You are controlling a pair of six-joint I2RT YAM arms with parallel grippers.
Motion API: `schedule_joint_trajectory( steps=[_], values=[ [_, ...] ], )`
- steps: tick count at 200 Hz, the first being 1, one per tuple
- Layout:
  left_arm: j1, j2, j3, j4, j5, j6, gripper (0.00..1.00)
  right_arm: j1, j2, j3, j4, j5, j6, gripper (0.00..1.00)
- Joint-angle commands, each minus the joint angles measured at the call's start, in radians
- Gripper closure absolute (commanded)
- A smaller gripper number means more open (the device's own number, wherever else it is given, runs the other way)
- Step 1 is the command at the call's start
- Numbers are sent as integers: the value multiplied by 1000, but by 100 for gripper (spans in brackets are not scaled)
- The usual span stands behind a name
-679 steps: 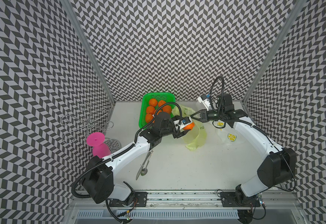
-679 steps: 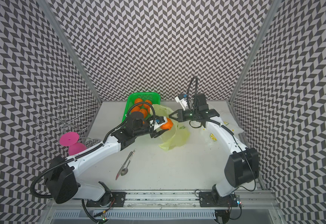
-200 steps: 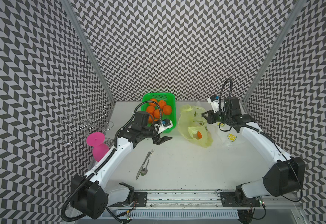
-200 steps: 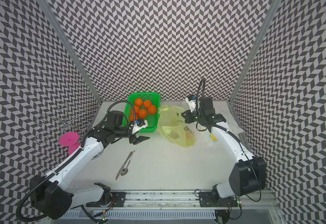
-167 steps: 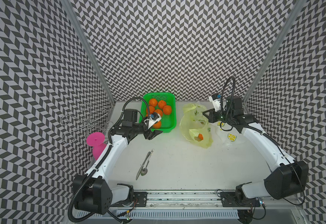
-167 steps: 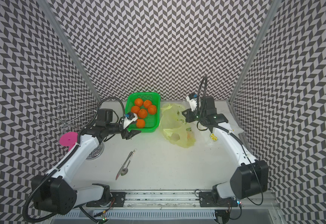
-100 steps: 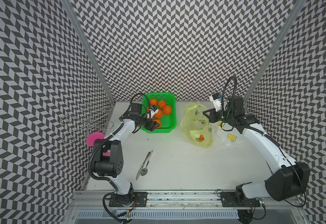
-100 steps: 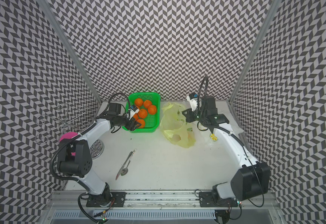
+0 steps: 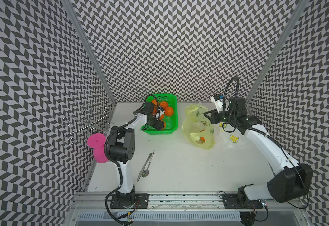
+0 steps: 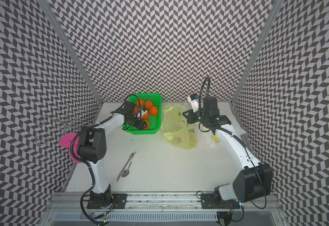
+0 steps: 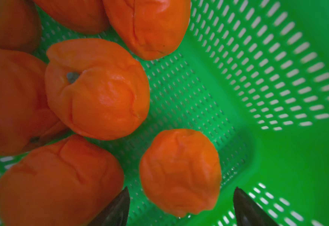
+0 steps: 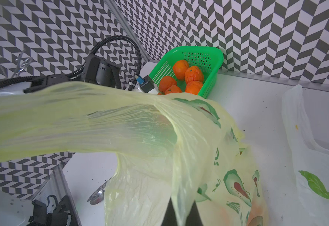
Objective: Place the oranges into plastic bags & tie knots
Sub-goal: Pick up the orange from the basket, then place the orange in the plastic bag.
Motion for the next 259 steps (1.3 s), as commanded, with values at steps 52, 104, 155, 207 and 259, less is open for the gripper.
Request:
schedule_joint_trajectory(
  steps=[52,104,155,207,259],
  values=[
    [-18,118,116,-45,25,-9,16,-5,-40,-33,56,-22,-2,100],
    [-20,151,168,-17,79,-22,28,-5,-55,-50,64,-13,-6,100],
    [-20,-60,50,27,208,17,46,-5,-61,-52,76,-54,-2,100],
    [-77,-583,-354,93,544,217,50,-7,-58,-28,64,-124,-18,100],
    [-318,-711,-391,178,521,191,48,-7,-37,-18,55,-171,-23,100]
  ],
)
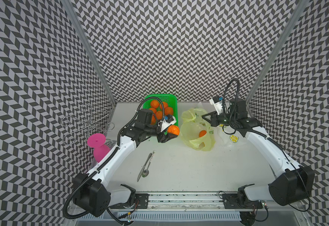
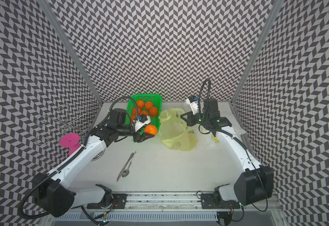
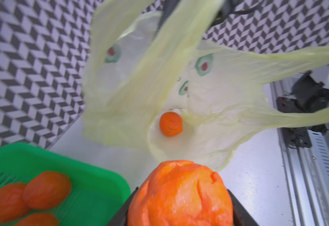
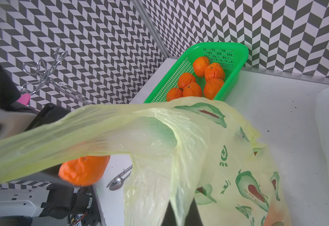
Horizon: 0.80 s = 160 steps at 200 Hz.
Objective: Place the oranges into plastic bags & tie knots
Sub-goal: Place the orange in the plastic bag.
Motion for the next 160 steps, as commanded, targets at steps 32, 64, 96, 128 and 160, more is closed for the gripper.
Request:
schedule_joint_trajectory(
  steps=[32,64,96,128,160],
  values=[
    [-175,133,93,144,-99,-45,47,-6,-7,23,30,-51,-11,100],
    [-220,224,111,237,-217,-95,46,-6,-1,22,32,-51,4,100],
    [-255,249,72,319,-345,-102,45,-7,8,16,36,-33,19,100],
    [-311,235,-34,475,-577,-45,41,-7,12,12,36,-12,20,100],
    [-319,313,-17,498,-705,-23,35,-7,20,11,36,-6,16,100]
  ],
)
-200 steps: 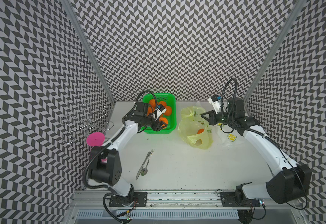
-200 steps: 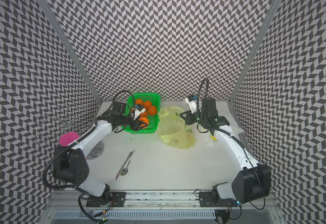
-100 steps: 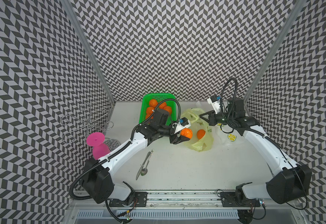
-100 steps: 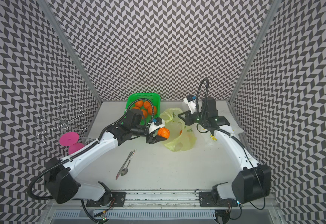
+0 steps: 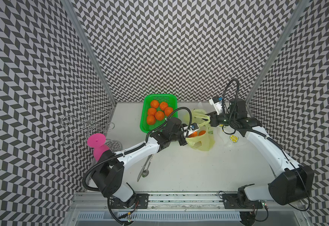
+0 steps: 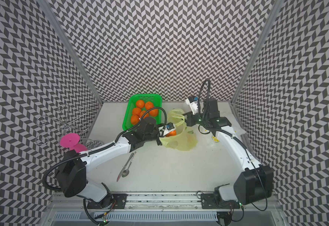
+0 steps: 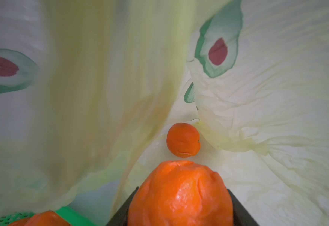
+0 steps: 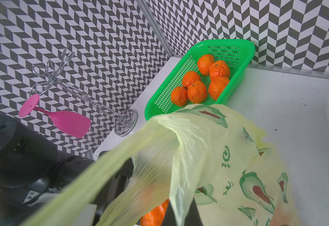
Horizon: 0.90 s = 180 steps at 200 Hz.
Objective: Place the oranges into plastic bags & tie knots
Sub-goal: Place the orange in the plastic bag.
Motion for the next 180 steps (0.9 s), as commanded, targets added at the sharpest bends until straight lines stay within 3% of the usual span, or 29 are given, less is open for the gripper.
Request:
schedule_joint_trajectory(
  steps=[1,61,123,180],
  values=[
    [-1,48,15,88,-162,36,35,-8,13,10,37,14,-2,100],
    [4,85,-19,73,-118,46,25,-20,15,-1,41,42,-12,100],
    [29,14,-17,7,-13,7,20,-23,27,3,42,70,-27,100],
    [89,-117,-24,-108,218,11,21,-26,32,6,37,106,-41,100]
  ],
)
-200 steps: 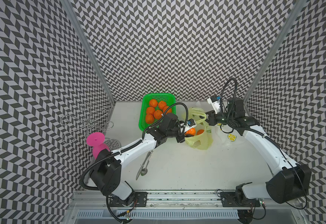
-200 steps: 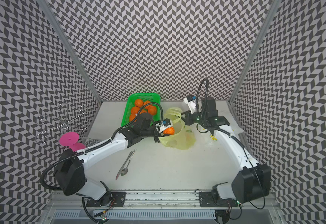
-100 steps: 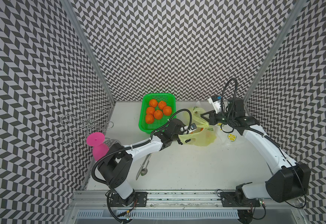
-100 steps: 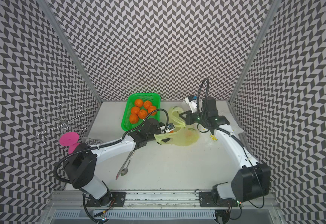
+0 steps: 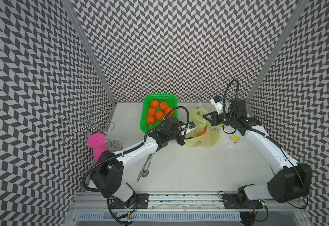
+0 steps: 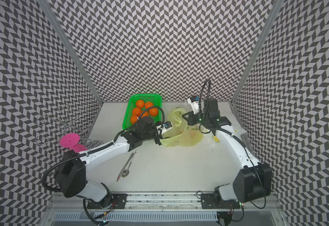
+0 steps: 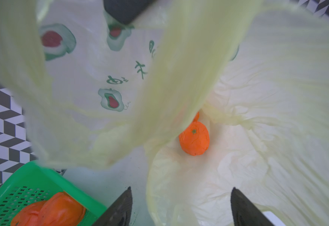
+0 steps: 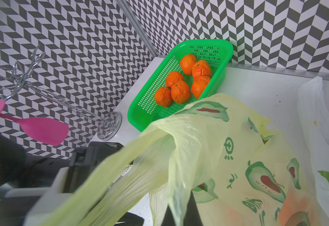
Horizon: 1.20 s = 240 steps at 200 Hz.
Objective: Place the oranges into plastic bags & tie knots
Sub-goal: Place the orange in the plastic bag, then pick up the orange from the basket.
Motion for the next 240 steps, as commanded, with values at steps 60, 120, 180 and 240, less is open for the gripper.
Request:
schedule_joint_trajectory(
  steps=[60,120,180,240],
  values=[
    [282,-181,-42,-243,440,100,21,-16,1,8,39,18,-23,100],
    [547,139,159,-187,-68,-55,17,-18,-25,5,46,-12,-11,100],
    [583,409,355,-296,-151,-33,14,-17,-17,7,50,-35,-5,100],
    [575,548,434,-335,-206,5,14,-17,-15,6,52,-39,-3,100]
  ],
)
